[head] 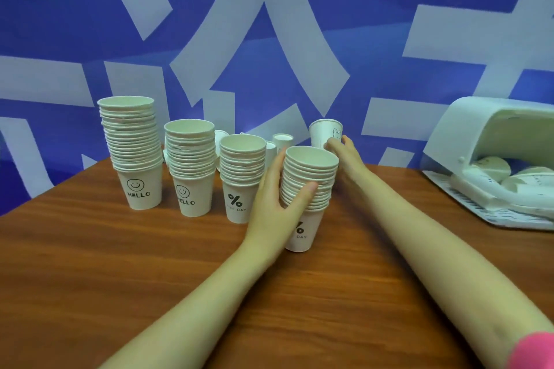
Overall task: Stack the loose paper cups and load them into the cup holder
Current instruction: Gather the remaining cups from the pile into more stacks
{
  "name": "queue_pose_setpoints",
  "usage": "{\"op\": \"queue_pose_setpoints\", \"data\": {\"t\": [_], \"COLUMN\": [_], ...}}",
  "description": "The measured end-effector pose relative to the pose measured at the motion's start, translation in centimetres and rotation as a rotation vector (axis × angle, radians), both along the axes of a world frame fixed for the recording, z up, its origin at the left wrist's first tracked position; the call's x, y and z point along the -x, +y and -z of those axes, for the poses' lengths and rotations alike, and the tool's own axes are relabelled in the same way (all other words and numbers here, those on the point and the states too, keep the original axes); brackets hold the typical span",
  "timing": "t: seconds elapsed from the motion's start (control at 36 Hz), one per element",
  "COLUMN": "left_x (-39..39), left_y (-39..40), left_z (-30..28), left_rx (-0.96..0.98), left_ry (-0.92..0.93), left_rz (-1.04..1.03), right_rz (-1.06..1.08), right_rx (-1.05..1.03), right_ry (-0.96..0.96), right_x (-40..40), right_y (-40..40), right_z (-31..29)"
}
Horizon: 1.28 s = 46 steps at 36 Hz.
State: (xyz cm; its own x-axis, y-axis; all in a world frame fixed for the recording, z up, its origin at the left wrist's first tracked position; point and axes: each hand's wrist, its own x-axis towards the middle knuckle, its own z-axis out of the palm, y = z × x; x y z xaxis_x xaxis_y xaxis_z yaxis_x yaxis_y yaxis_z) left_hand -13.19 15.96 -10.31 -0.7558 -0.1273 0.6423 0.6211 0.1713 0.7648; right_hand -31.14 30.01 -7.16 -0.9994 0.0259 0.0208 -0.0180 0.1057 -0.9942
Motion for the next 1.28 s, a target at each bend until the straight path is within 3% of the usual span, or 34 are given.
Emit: {"op": "queue_pose_setpoints", "data": {"t": [0.11,0.19,0.39,0.47,0.69,0.92,1.08,1.28], "left_x": [-0.3,-0.3,-1.0,-1.4,-1.7,-0.9,-1.0,-0.8], "left_y": [-0.2,-0.3,-0.1,-0.2,0.6,0.6,0.6,0.9], "left_z": [-0.1,-0.2,-0.5,-0.7,-0.7,-0.1,-0.1,0.2], "left_rx": [0.001,0.004,0.013,0.024,0.017,0.026,0.0,-0.027], "left_ry": [-0.032,-0.082,-0.149,-0.164,-0.157,-0.142,-0.128,-0.199], "left_rz": [0.047,0.061,0.155,0.18,0.227,0.228,0.264,0.278], "right_rz": [-0.066,-0.165,-0.063,-0.102,-0.205,-0.124,-0.092,-0.136], "right_rx": [0.208,0.245,-0.046,-0.079,-0.119,-0.124,-0.3,-0.308], "right_ry": [0.206,0.356,0.517,0.59,0.613,0.658,0.725,0.592], "right_x": [-6.5,-10.4,-16.5,-17.5,-17.8,-17.9,-18.3,-18.1], "right_y": [1.8,2.6,1.4,0.9,0.9,2.7,2.6,1.7], "right_z": [-3.3,-5.0,-4.9,-4.4,-2.4,-1.2,-0.5,2.4]}}
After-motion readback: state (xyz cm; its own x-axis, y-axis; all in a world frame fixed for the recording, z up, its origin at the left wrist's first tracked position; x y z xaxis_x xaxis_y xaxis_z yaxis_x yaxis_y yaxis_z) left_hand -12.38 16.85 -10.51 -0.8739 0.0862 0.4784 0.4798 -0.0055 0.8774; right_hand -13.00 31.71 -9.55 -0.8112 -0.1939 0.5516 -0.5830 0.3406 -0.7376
